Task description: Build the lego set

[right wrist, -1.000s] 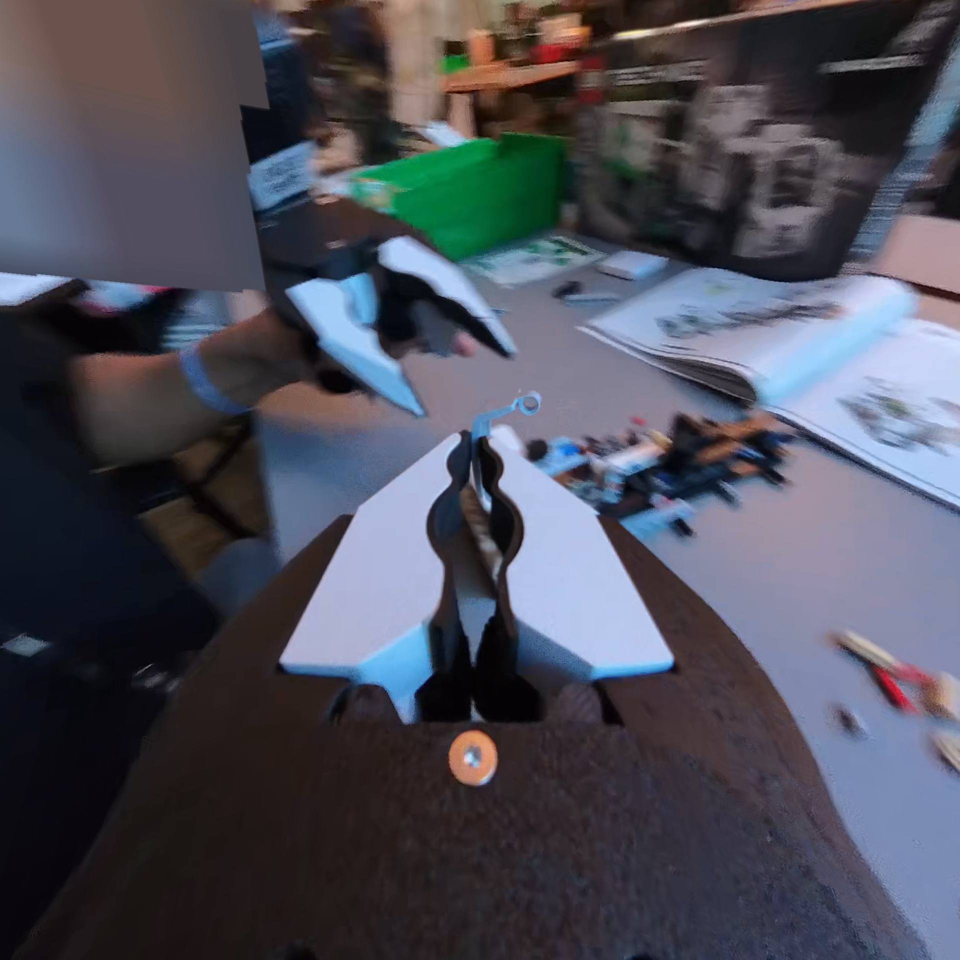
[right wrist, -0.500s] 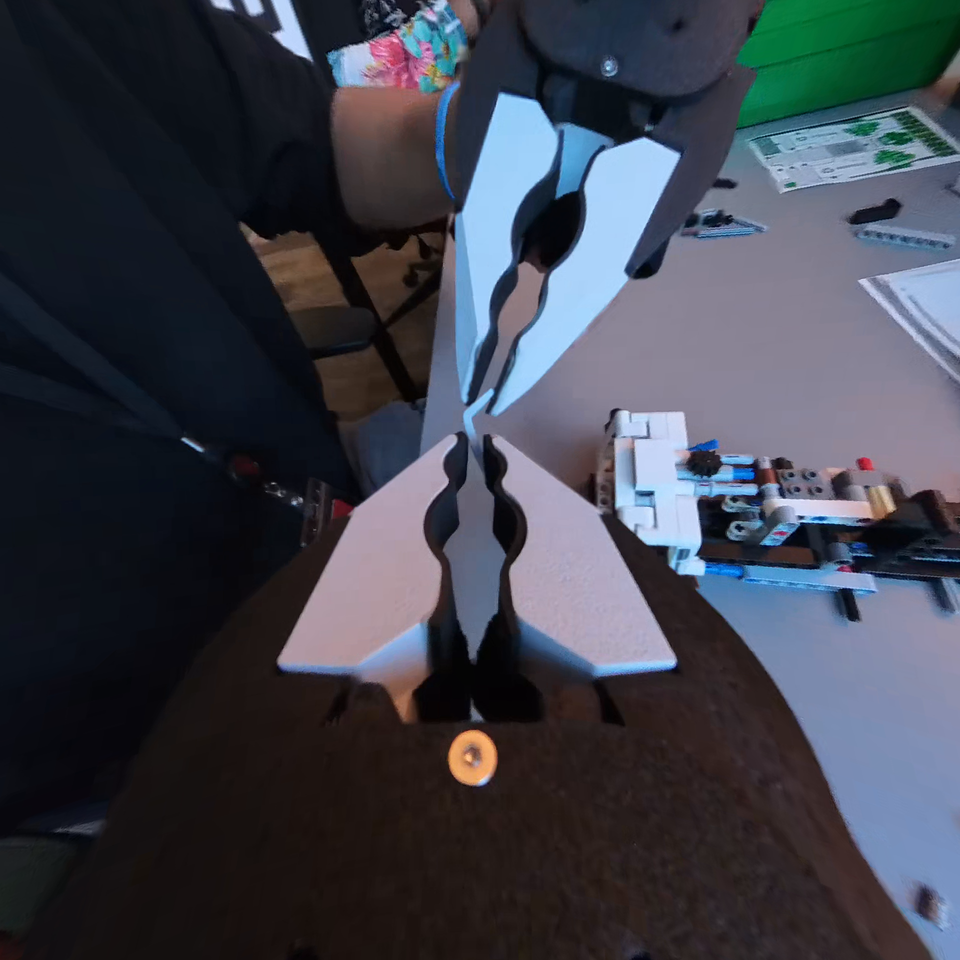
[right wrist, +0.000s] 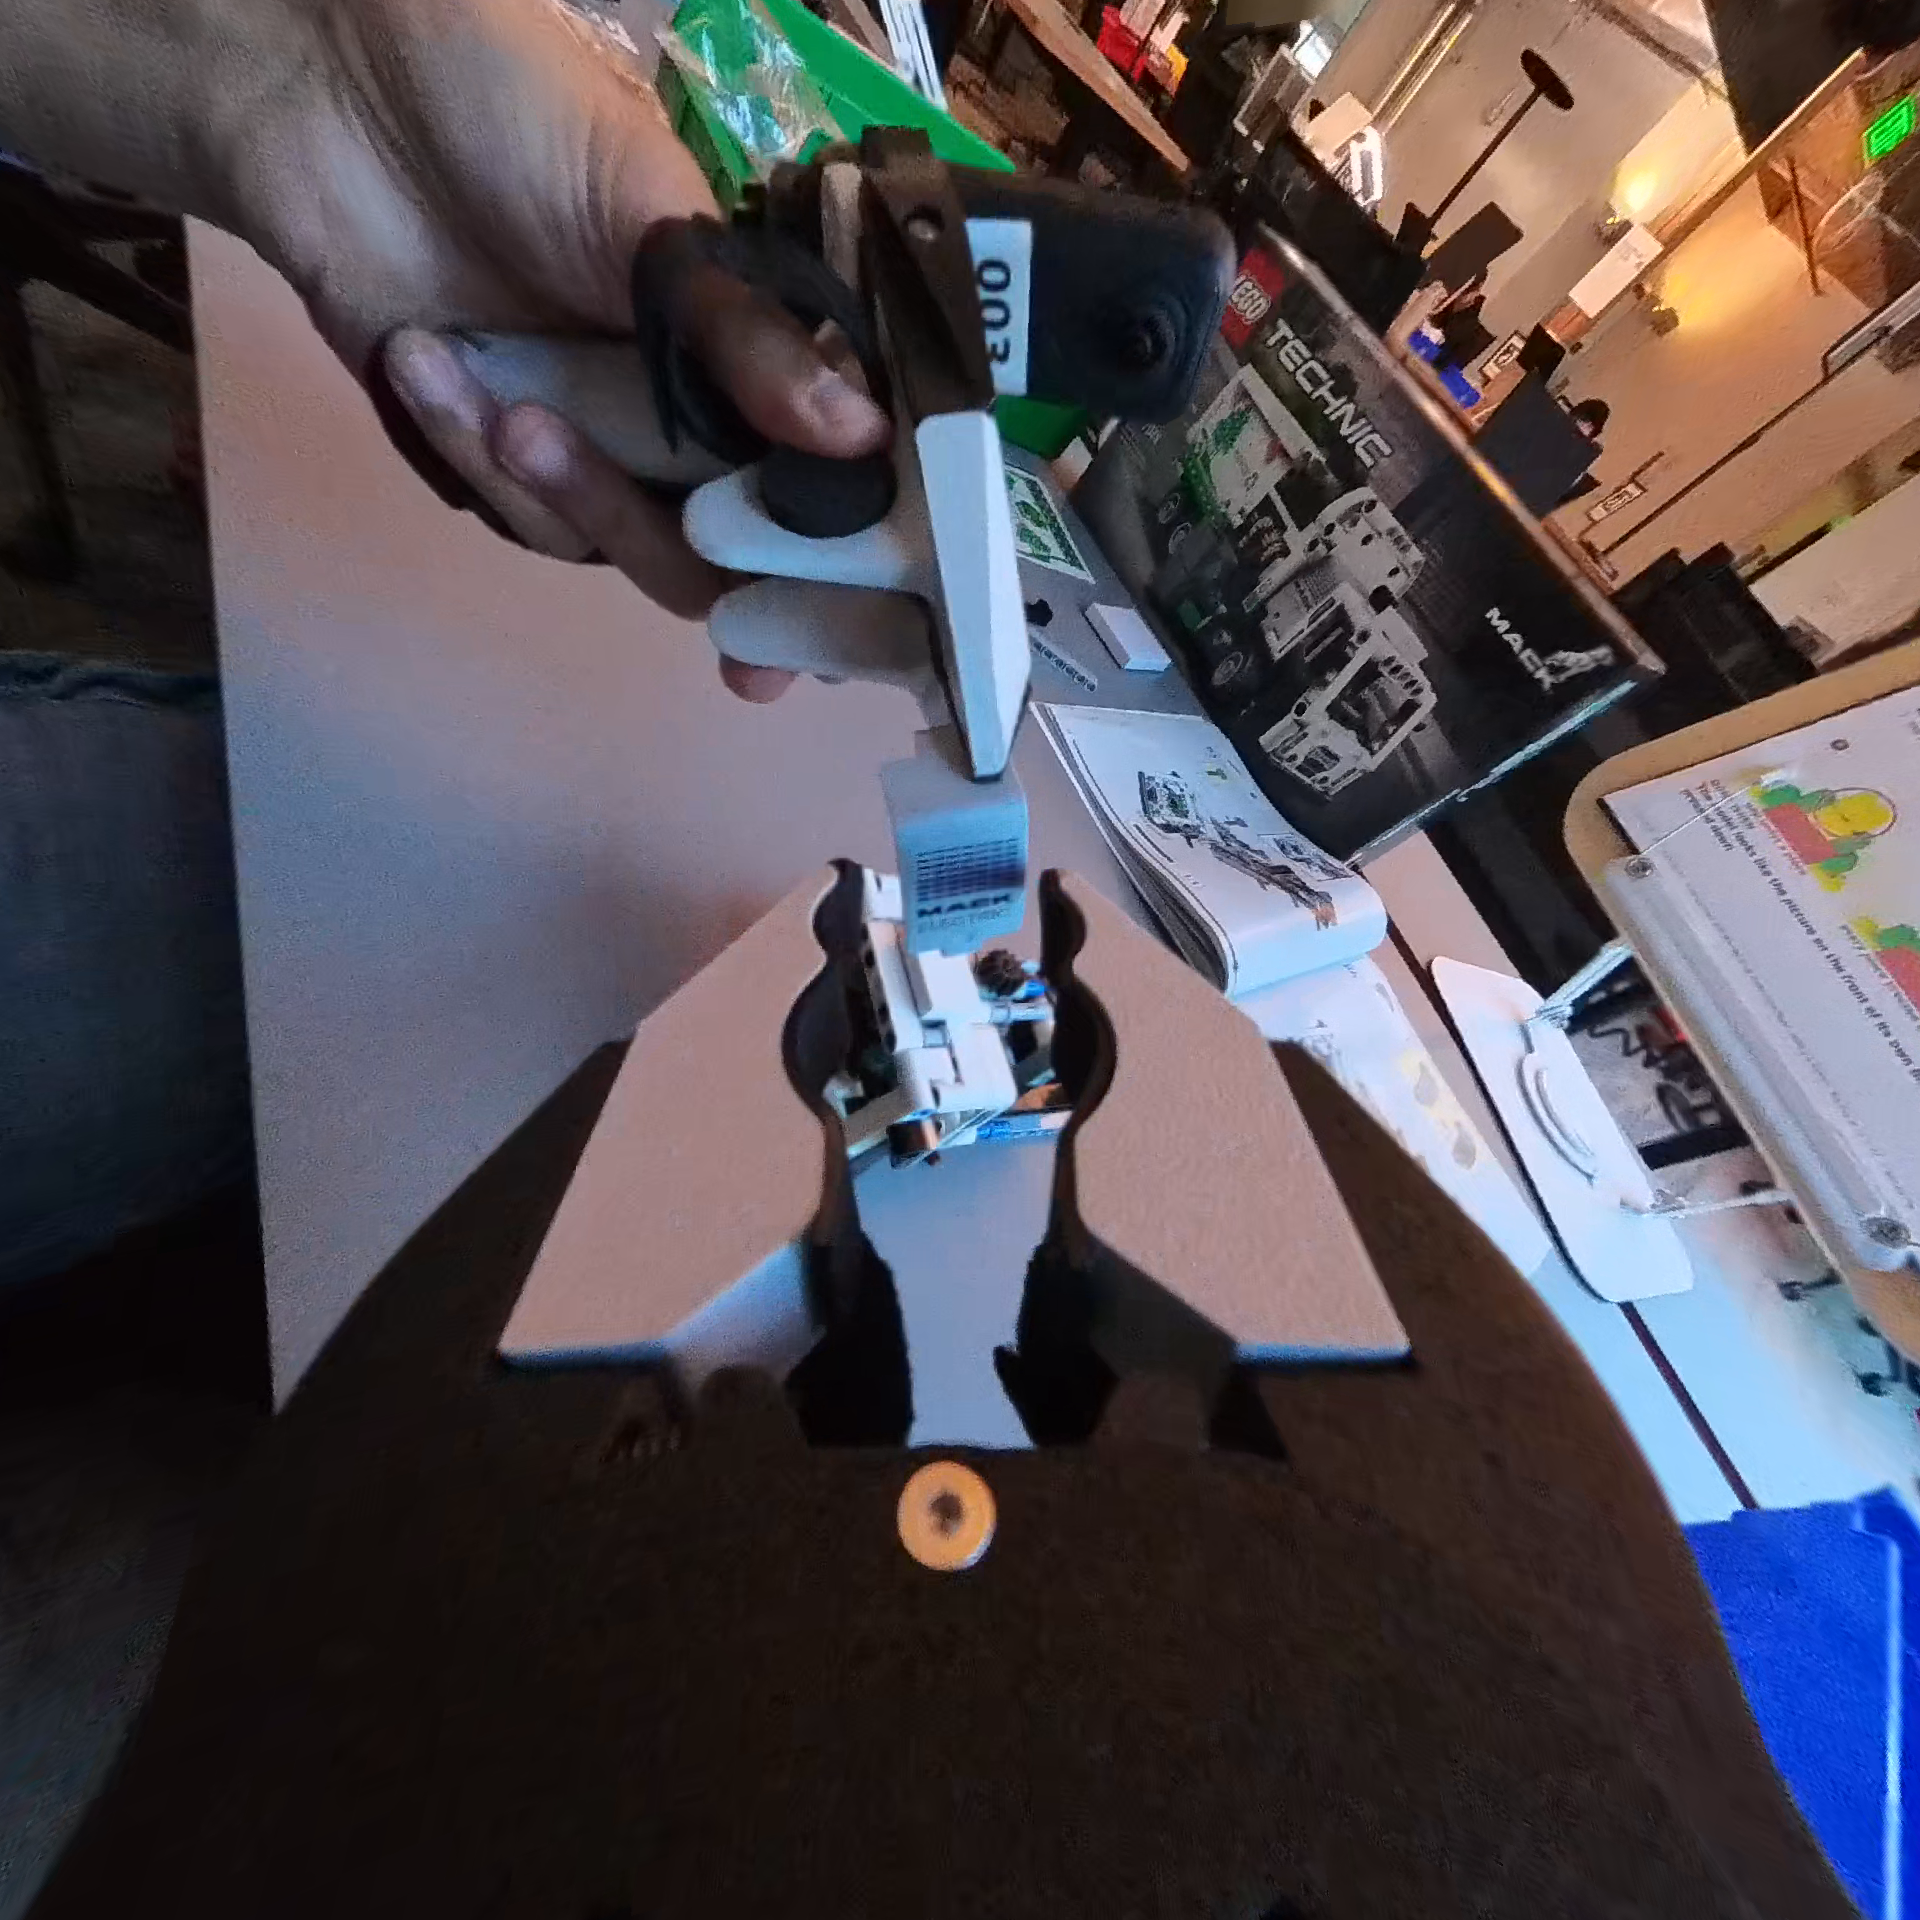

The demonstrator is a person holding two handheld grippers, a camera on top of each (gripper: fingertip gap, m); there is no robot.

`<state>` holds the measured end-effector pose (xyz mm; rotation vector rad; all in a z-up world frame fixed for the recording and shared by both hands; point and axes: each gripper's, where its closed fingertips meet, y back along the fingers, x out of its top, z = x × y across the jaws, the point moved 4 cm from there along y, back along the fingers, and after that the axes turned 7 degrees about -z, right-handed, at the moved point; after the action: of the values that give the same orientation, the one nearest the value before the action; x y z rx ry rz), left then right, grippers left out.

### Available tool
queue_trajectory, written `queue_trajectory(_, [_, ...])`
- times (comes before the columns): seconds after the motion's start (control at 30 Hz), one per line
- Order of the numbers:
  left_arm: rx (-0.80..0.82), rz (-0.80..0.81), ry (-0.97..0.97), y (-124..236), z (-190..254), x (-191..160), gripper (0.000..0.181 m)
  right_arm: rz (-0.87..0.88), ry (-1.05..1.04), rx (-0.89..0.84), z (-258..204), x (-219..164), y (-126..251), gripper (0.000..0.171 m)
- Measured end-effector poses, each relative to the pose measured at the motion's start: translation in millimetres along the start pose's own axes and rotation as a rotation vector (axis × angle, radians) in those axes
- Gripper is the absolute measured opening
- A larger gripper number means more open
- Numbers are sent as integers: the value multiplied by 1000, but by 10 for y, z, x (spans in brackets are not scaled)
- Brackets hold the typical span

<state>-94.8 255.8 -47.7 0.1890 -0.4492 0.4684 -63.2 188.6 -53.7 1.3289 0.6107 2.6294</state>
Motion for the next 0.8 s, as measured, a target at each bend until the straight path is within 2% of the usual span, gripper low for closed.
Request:
queue_trajectory(0.13, [28,-63,-2,-72,-3,-107,0,20,41,76,-89,12,46,23])
queue_trajectory(0.23, [9,-84,-20,-93,44,-110,0,46,38,117,-75,43,106,23])
queue_trajectory(0.33, [32,-103,-126,-95,102,-72,1,68,-5,175,-22,65,145,22])
queue_trajectory(0.37, [72,-99,-199,-67,108,-41,6,61,-18,183,23,40,154,22])
queue_trajectory(0.5, [407,-63,-551,131,-65,68,63,-18,-100,167,504,-313,103,23])
queue_trajectory(0.57, [586,-134,-771,129,-253,26,75,-84,-137,285,616,-584,-106,23])
queue_trajectory(0.6, [648,-184,-861,97,-345,-2,89,-73,-153,354,631,-683,-225,23])
queue_trajectory(0.67, [766,-301,-982,31,-552,-28,100,-31,-240,462,683,-804,-412,23])
queue_trajectory(0.73, [814,-370,-1049,-14,-683,-22,99,54,-316,572,679,-804,-478,22])
queue_trajectory(0.8, [799,-352,-1106,-50,-713,2,75,113,-406,664,684,-781,-486,22])
